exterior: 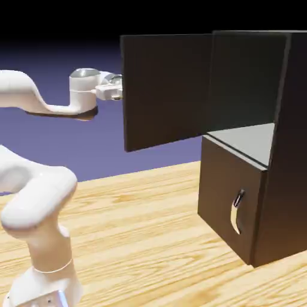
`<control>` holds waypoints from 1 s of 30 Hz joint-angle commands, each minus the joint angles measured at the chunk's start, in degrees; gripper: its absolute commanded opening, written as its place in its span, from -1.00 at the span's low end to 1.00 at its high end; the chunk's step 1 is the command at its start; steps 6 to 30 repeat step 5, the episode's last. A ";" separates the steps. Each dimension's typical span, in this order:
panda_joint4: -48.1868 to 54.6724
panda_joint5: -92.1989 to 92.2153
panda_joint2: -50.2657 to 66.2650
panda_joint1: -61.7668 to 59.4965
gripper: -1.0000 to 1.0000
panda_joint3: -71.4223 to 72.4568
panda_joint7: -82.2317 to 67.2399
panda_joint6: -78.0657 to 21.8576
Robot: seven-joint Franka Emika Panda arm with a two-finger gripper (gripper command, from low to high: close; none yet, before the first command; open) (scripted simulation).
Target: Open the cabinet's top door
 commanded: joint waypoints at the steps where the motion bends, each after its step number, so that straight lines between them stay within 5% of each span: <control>1: 2.07 0.69 -0.22 -1.90 -1.00 1.30 -0.40 -1.75; 4: 7.87 2.44 -1.12 -7.15 -1.00 4.51 -1.63 -6.60; 5: 7.88 2.44 -1.12 -7.15 1.00 4.51 -1.63 -6.60; 30: 7.88 2.44 -1.12 -7.15 1.00 4.51 -1.63 -6.60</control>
